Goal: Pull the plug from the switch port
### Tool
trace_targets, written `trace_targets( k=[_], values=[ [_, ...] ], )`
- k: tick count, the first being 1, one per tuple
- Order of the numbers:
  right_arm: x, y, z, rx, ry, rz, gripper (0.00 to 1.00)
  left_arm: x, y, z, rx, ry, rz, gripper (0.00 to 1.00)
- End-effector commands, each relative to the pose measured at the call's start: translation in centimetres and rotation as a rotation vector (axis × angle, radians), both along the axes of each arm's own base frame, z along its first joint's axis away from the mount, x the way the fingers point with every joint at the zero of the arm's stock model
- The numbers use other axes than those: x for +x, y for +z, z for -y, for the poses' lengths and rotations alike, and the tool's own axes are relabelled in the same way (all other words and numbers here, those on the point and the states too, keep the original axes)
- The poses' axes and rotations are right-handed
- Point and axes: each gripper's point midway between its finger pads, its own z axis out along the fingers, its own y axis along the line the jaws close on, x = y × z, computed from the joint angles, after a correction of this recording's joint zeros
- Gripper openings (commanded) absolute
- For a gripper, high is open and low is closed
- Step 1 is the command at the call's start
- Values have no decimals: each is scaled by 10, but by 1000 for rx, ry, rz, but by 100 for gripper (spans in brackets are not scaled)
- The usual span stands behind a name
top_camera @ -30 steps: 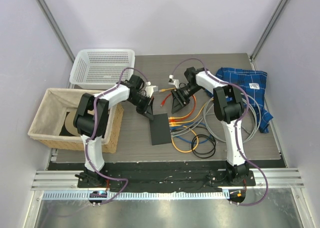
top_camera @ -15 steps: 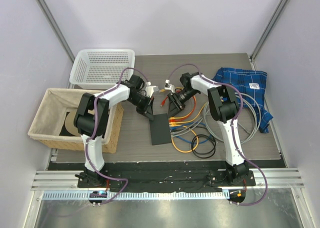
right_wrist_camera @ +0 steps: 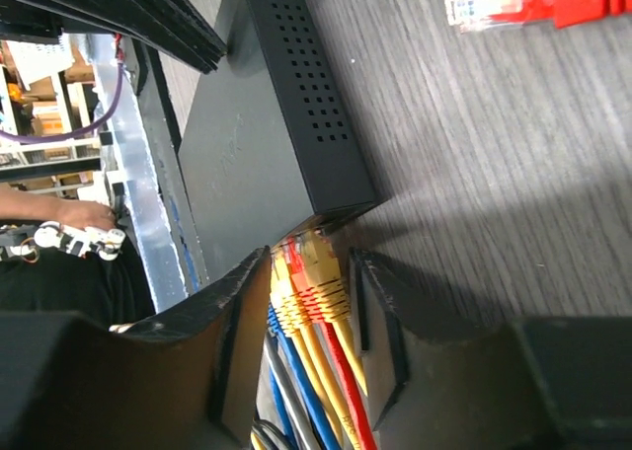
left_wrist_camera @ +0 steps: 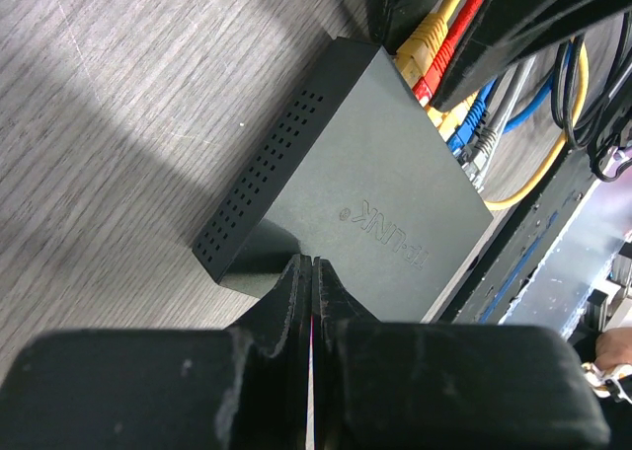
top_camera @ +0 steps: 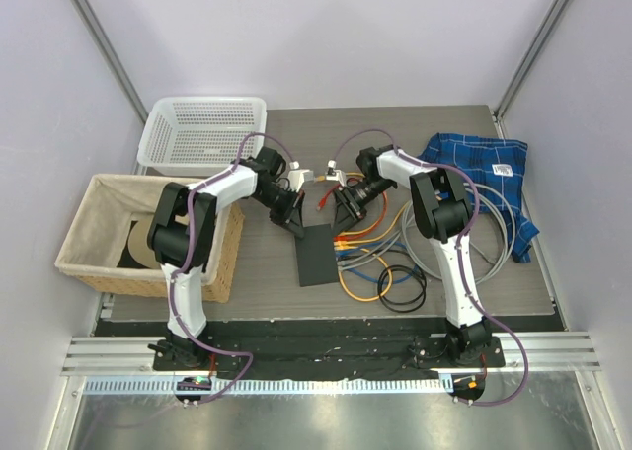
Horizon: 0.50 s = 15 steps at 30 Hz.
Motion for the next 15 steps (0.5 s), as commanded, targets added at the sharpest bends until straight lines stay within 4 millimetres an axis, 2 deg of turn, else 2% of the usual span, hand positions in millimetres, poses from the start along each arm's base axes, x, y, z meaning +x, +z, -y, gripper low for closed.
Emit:
trace_targets(
  k=[1, 9, 15],
  values=[
    [-6, -33, 11, -101, 27, -1, 45, -5, -64, -34, 231, -32, 9, 0],
    [13, -36, 8, -39, -90, -93, 49, -18, -70, -43, 266, -30, -32, 0],
    [13, -23, -2, 47, -118, -163, 51, -27, -76, -52, 317, -64, -89, 0]
  ],
)
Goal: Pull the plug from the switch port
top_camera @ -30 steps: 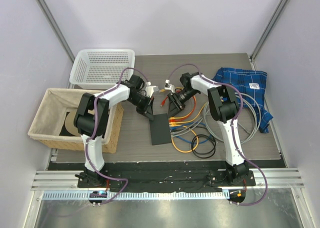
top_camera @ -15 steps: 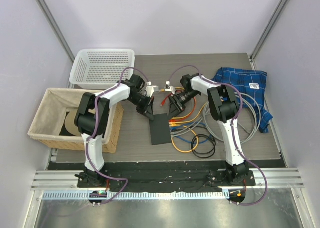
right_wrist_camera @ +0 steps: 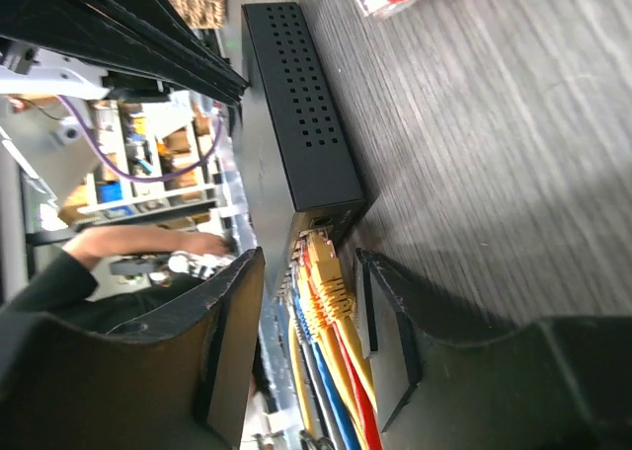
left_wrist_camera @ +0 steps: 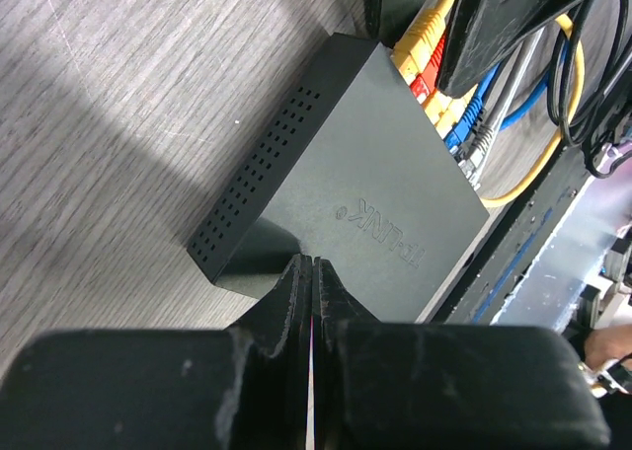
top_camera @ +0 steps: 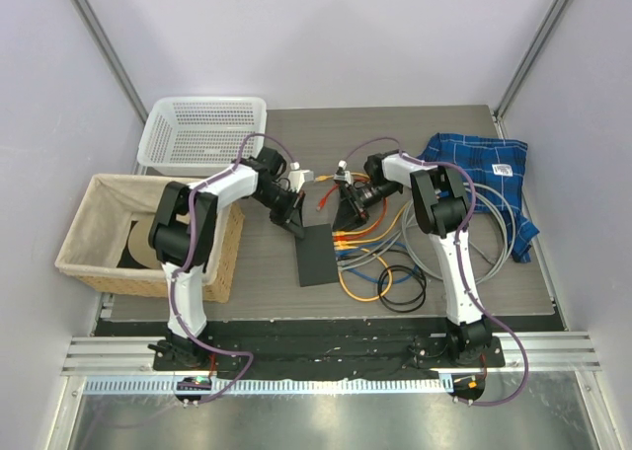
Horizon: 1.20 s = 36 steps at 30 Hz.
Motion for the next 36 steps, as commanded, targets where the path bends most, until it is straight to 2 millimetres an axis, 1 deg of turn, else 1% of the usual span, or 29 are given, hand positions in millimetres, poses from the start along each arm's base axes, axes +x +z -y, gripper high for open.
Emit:
trace_targets(
  k=[1, 4, 5, 10, 13, 16, 20, 22, 28, 30, 31, 33, 36],
  values=[
    [8, -25, -1, -23, 18, 87, 52, -25, -75, -54, 325, -62, -87, 0],
    [10, -30, 2, -53, 24, 146, 51, -23, -77, -52, 331, -54, -85, 0],
    [7, -34, 4, -68, 26, 148, 50, -22, -78, -53, 341, -57, -80, 0],
    [7, -41, 3, -70, 13, 134, 47, -28, -78, -50, 366, -110, -56, 0],
    [12, -45, 4, -85, 1, 141, 44, -31, -79, -50, 379, -123, -48, 0],
    [14, -46, 4, -89, -6, 146, 38, -32, -79, -50, 381, -127, -51, 0],
    [14, -46, 3, -89, -13, 143, 31, -28, -79, -49, 376, -121, -45, 0],
    [15, -47, 4, -100, -14, 145, 30, -28, -78, -48, 375, -119, -44, 0],
    [16, -50, 5, -120, -21, 145, 30, -28, -78, -44, 358, -103, -49, 0],
    [17, -49, 5, -126, -23, 147, 32, -28, -80, -42, 357, -104, -50, 0],
    [17, -50, 6, -129, -23, 148, 35, -28, -79, -41, 356, -105, -48, 0],
    [18, -49, 6, -135, -23, 157, 36, -28, -80, -41, 358, -106, -46, 0],
    [19, -52, 8, -157, -27, 174, 31, -27, -79, -41, 353, -104, -41, 0]
  ],
)
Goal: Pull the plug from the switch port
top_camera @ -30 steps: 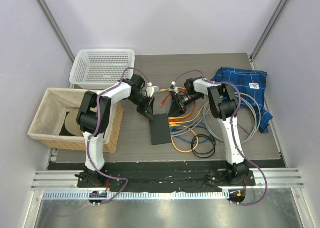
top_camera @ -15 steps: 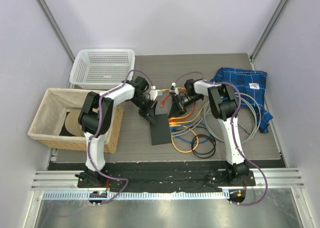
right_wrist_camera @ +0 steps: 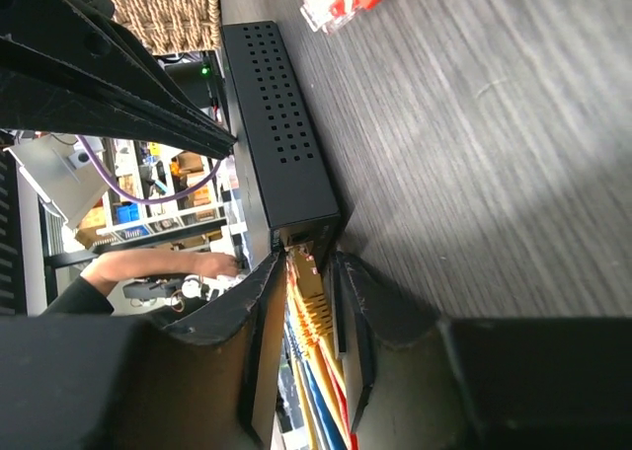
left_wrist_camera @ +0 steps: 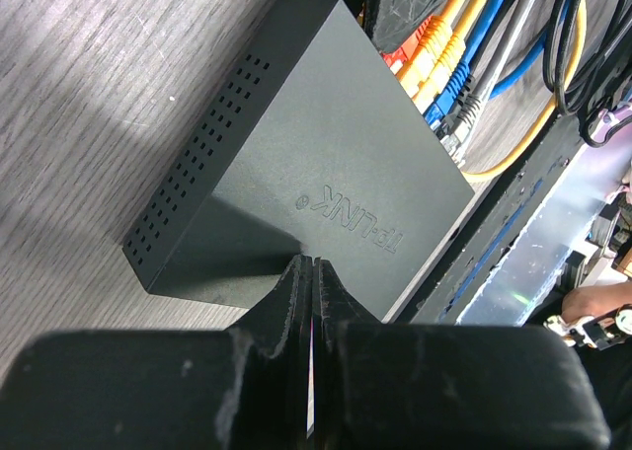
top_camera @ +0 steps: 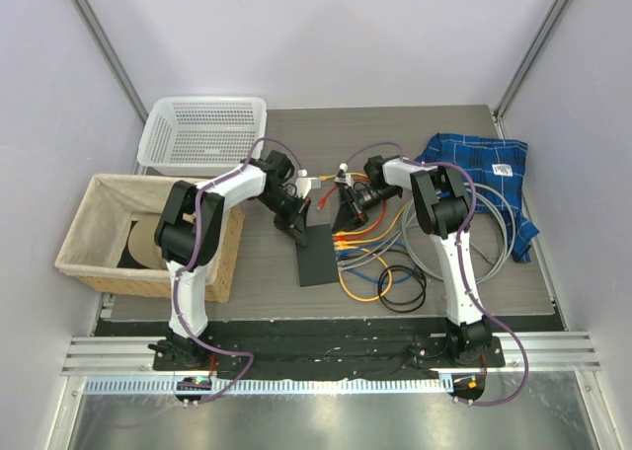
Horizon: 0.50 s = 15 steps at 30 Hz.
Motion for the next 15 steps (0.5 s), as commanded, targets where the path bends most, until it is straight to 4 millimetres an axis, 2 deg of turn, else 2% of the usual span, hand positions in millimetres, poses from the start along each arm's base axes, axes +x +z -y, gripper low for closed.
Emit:
trace_targets(
  k=[1, 5, 6, 9, 15],
  values=[
    [19, -44, 12, -163, 24, 207, 28, -5, -79, -49, 311, -59, 45, 0],
    [23, -51, 15, -199, 18, 230, 17, -6, -79, -49, 312, -57, 46, 0],
    [25, -52, 15, -204, 17, 244, 10, -5, -78, -49, 310, -59, 51, 0],
    [32, -54, 17, -232, 4, 271, 1, -5, -78, -48, 309, -59, 54, 0],
    [35, -65, 19, -271, 0, 264, 1, -5, -78, -48, 308, -58, 56, 0]
  ],
)
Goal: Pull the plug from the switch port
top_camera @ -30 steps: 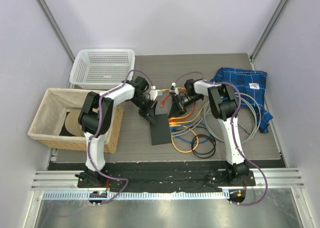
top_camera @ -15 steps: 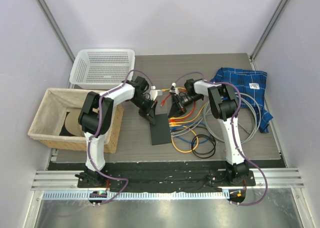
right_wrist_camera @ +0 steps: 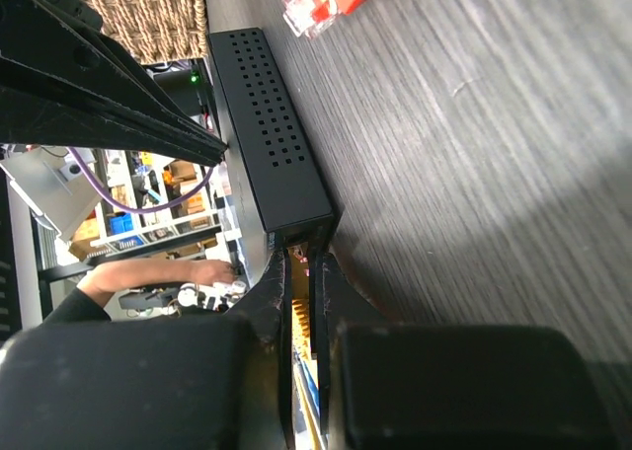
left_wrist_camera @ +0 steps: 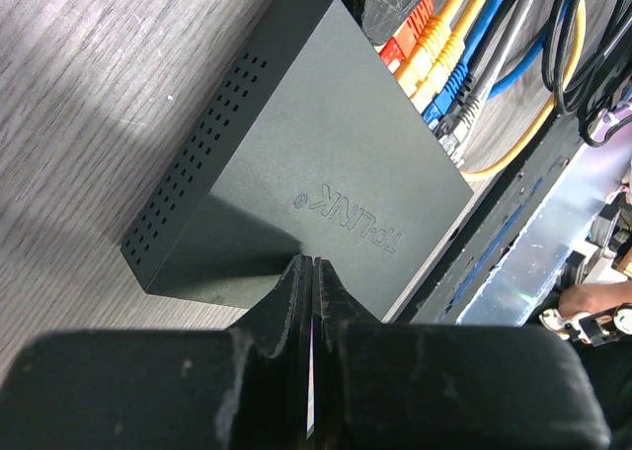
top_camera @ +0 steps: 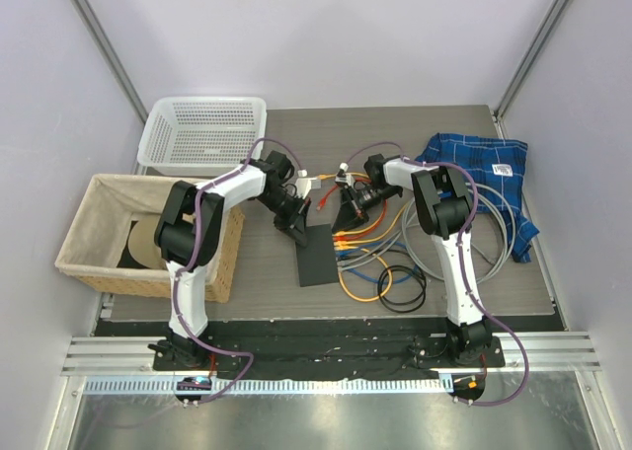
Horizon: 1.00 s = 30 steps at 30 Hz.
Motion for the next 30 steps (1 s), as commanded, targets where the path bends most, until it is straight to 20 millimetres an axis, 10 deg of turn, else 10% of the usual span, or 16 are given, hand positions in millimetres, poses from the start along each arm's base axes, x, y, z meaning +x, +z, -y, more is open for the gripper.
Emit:
trace_targets(
  k=[1, 14, 21, 30],
  values=[
    [31, -62, 18, -231, 20, 245, 1, -4, -77, -49, 309, -60, 57, 0],
    [10, -64, 29, -271, 36, 213, 1, -3, -79, -47, 322, -58, 87, 0],
    [37, -60, 25, -296, 28, 279, 2, -6, -76, -46, 331, -77, 129, 0],
    [5, -63, 36, -298, 128, 217, 1, -9, -77, -44, 343, -107, 149, 0]
  ],
)
